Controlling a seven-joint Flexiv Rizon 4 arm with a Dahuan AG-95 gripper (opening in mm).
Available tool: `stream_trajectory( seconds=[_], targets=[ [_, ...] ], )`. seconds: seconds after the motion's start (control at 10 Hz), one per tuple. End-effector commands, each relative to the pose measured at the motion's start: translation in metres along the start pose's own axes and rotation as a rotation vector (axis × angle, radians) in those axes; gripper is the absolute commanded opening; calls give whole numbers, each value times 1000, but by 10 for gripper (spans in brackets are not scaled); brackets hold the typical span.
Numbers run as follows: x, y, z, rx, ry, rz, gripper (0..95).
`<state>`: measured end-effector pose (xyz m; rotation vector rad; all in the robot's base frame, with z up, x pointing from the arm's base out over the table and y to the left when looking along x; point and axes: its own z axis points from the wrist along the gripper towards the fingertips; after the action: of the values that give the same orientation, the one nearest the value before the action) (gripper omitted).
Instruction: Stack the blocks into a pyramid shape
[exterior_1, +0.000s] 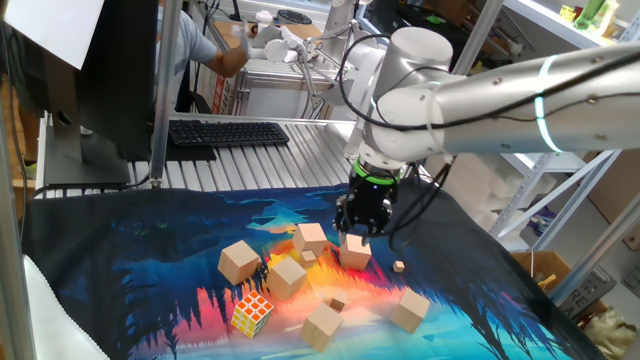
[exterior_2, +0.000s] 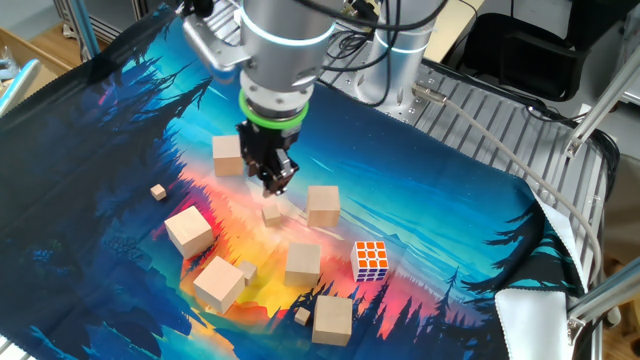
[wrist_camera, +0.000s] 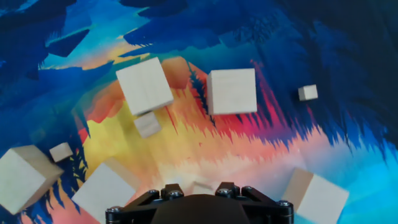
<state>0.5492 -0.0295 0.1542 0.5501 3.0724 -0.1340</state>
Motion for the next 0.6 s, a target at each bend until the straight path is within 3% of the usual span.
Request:
stream_trajectory(
  seconds=[0.1, 0.6],
  targets=[
    [-8, -6, 4, 2, -7, 21, 380],
    [-32, -26, 18, -21, -6, 300, 380]
  ],
)
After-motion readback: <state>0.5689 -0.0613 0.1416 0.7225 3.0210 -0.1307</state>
